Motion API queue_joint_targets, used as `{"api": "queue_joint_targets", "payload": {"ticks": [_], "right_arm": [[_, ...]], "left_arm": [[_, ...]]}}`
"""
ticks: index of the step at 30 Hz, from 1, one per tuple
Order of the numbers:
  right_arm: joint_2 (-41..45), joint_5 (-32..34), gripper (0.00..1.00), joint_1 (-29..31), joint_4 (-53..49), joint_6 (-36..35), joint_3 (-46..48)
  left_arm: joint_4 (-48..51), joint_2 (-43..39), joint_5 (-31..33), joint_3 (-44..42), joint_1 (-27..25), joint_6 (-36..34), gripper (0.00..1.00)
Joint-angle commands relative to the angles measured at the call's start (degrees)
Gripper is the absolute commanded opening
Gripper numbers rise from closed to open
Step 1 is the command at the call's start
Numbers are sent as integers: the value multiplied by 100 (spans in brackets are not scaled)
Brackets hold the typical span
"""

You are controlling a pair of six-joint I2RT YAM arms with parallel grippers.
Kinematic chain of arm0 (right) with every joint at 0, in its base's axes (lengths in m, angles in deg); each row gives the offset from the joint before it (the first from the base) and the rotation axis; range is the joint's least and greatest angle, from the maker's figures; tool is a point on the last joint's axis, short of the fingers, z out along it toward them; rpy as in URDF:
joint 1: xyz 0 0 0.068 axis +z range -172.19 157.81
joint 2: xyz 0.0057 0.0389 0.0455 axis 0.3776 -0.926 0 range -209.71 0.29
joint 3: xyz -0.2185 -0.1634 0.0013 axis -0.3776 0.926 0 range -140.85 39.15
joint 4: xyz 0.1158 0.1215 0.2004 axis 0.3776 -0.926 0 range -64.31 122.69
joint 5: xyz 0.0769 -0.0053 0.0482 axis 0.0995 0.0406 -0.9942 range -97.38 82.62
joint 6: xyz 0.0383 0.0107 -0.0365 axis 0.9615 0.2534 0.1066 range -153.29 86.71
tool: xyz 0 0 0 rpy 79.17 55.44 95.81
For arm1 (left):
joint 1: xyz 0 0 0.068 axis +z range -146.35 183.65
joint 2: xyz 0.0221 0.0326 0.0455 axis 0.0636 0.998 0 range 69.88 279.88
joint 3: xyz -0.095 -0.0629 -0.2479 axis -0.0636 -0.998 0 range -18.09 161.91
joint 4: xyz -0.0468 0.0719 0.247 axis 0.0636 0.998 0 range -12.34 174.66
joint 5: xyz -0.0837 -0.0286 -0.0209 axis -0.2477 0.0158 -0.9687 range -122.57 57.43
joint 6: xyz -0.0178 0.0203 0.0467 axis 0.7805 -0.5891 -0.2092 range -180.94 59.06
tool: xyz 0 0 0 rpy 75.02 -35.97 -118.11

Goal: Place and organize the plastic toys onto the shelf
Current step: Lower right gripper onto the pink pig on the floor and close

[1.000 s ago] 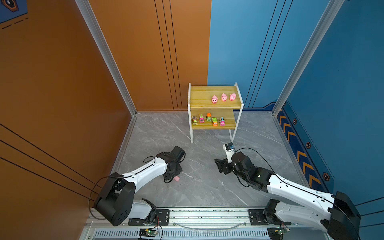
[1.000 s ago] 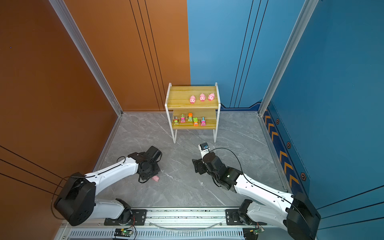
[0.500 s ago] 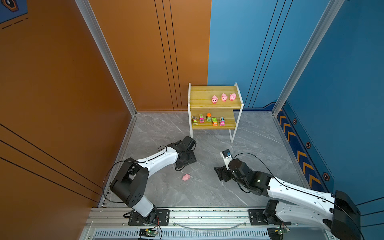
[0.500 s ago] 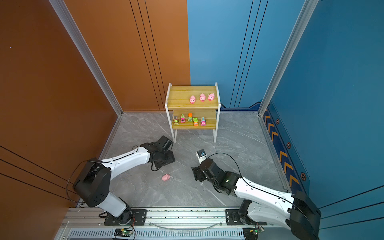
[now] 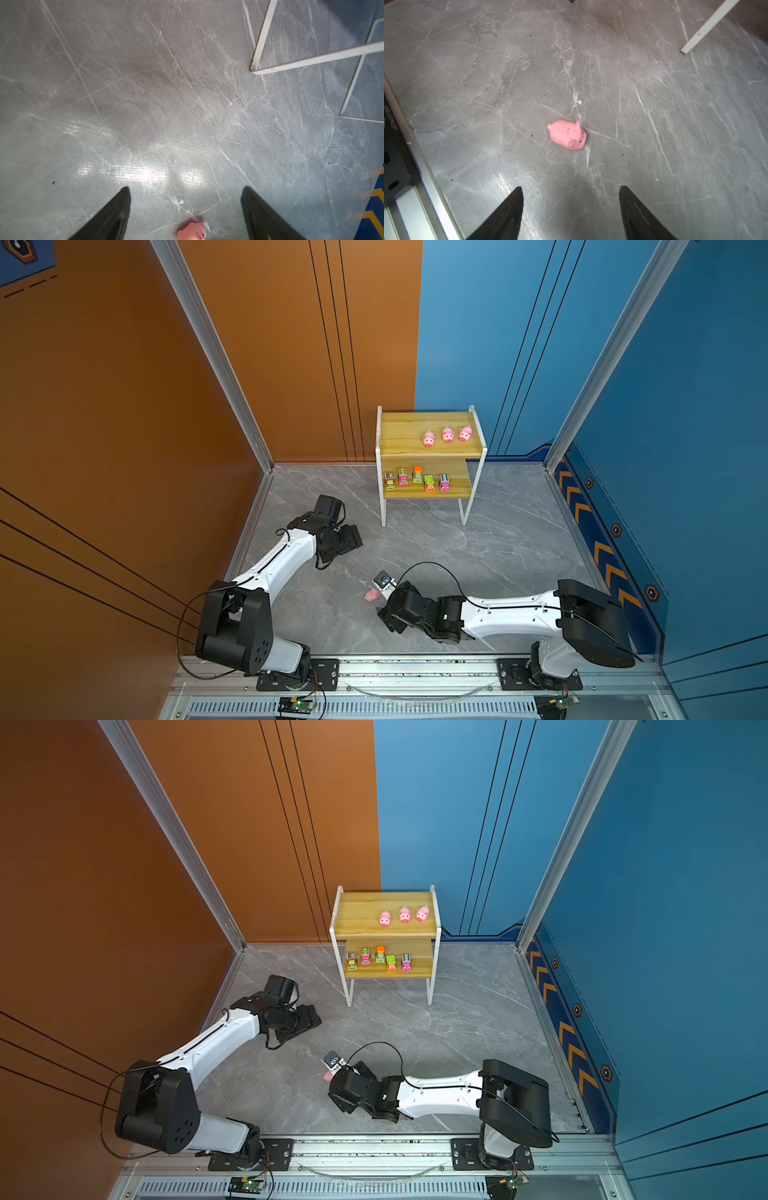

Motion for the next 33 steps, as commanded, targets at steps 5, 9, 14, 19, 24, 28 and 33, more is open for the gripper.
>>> {"api": "queue_joint_targets", "payload": {"ticks": [5,9,14,19,24,28,33], "right_arm": [[-369,-166,77,-239,714,-2159,-28],[-438,-890,79,-550,1200,-3109,215],[-550,-1998,80,-1011,1174,-3978,201],[-786,-2510,80,-1261,873,-4481,-116],[-1186,-2803,79,-1386,761,-4681,-476],[-1475,-3019,76,-1394,674,-4742,-760],[-1572,-3177,68,-1398,652,-4719,-794]], "left_arm": [[192,-136,-562,101,144,-801,85],[357,-205,-659,350,187,-1178,85],[384,-386,-740,383,221,-1540,85],[366,-487,-753,361,258,-1620,85],[249,-504,-967,320,326,-1580,85],[171,-548,-1042,281,407,-1528,85],[99,-556,-1135,269,501,-1477,85]]}}
